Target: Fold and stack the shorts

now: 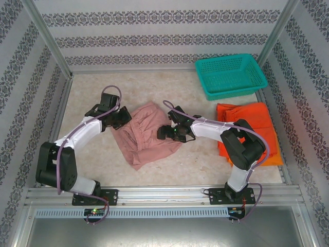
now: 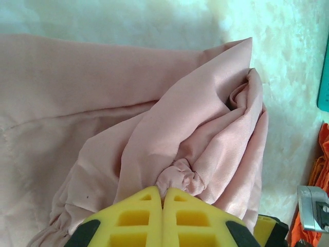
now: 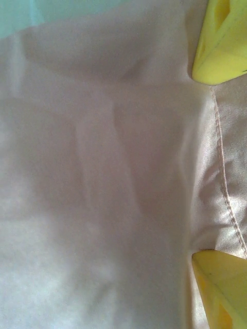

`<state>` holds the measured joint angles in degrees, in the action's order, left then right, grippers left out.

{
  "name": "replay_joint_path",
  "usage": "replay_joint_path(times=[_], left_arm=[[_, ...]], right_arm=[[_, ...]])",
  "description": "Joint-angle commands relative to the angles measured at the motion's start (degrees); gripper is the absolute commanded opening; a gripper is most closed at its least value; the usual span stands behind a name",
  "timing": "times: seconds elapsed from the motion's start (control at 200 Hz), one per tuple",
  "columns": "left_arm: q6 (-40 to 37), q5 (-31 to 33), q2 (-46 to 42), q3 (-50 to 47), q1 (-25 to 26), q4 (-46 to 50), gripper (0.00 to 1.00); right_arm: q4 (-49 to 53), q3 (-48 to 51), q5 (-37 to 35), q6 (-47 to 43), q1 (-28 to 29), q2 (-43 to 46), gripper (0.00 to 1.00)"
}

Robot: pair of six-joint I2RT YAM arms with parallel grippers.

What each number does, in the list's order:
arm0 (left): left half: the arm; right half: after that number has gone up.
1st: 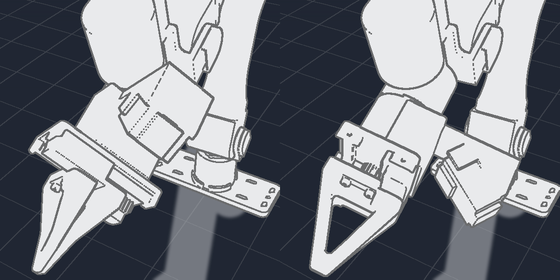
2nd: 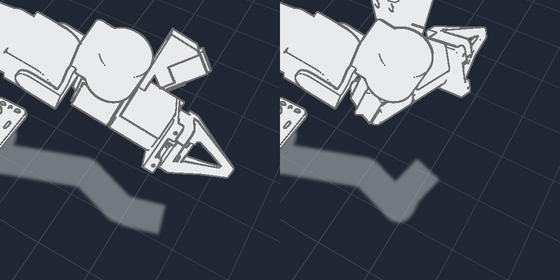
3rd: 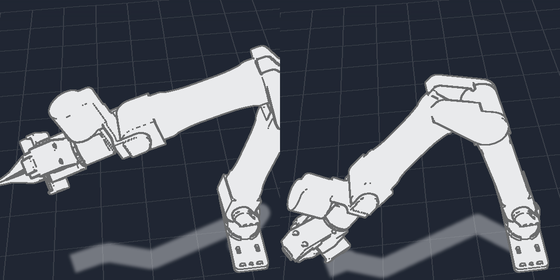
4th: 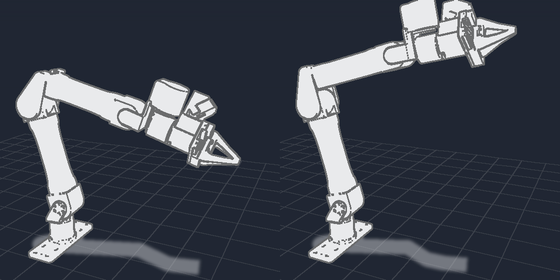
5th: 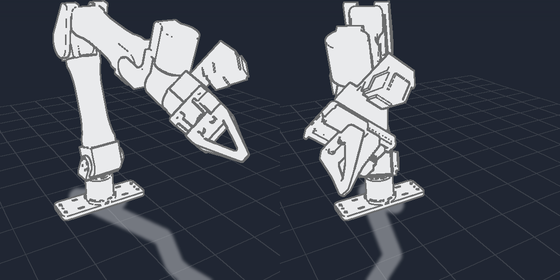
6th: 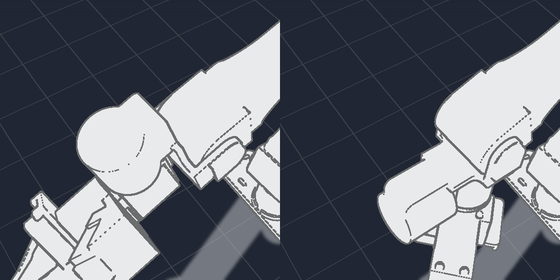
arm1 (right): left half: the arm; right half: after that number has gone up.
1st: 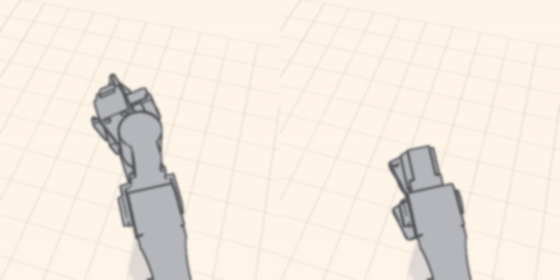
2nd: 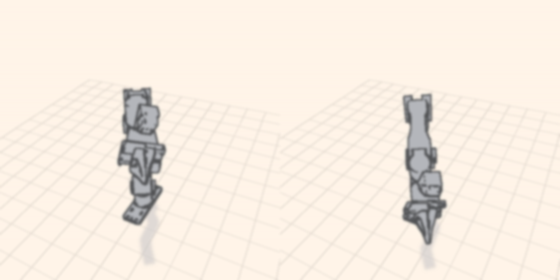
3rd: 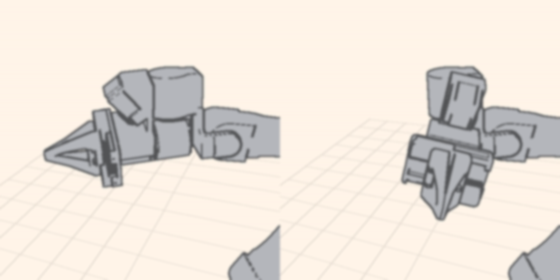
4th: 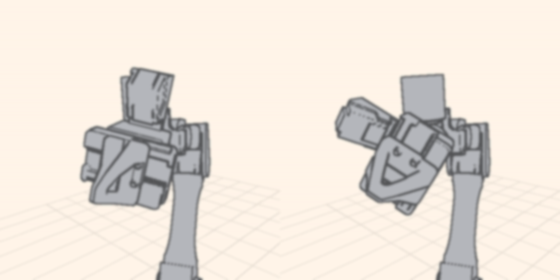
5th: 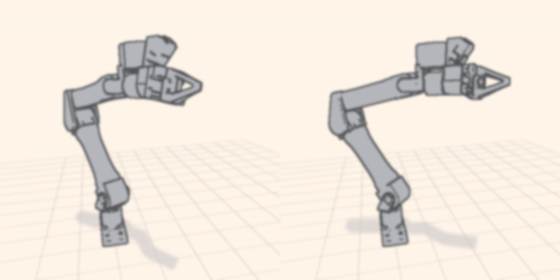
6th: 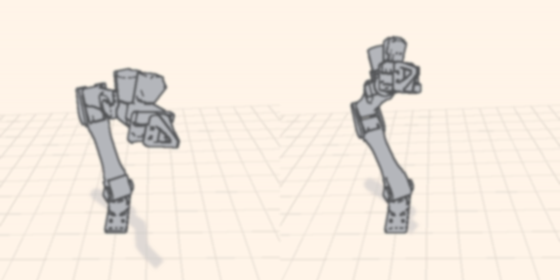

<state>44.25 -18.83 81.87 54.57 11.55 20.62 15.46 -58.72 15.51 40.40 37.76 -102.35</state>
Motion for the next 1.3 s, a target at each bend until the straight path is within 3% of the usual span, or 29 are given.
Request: replay_joint_path(times=[0.0, 0.195, 0.445, 0.55, 0.604, 0.819, 1.039, 1.294], left_arm=[[-2.74, 3.79, -2.57, -1.85, -0.85, 4.12, 0.0], [-2.52, 5.06, -3.01, -9.43, -2.84, 0.72, 0.0], [-1.68, 3.33, 0.08, -13.85, -5.92, -6.47, 0.12], [-1.89, 2.53, -5.45, -11.49, -5.93, -4.29, 0.29], [-1.17, 2.22, -9.66, -10.57, -5.85, -2.81, 0.44], [6.47, -0.8, -20.3, -10.93, -0.45, 0.64, 0.67], [16.26, -0.16, -19.93, -18.93, 10.63, -9.06, 0.65], [14.22, 4.48, -14.81, -25.41, 12.08, -10.16, 0.39]], right_arm=[[3.78, 2.67, -0.71, 1.15, 0.43, -2.18, 0.88], [3.63, 3.11, -0.26, 1.67, 0.47, -2.6, 0.88], [5.29, 2.34, 1.02, -0.71, 0.48, 1.01, 0.89], [8.42, 0.44, 0.5, -4.83, 0.38, 4.96, 0.9], [11.16, -1.44, -0.58, -7.6, 0.08, 6.6, 0.93], [20.0, -11.92, -2.51, -18.01, -3.36, 5.68, 0.98], [28.62, -26.5, 1.95, -27.57, -6.0, -5.99, 0.98], [32.86, -35.41, 9.74, -32.52, -7.59, -17.98, 0.97]])
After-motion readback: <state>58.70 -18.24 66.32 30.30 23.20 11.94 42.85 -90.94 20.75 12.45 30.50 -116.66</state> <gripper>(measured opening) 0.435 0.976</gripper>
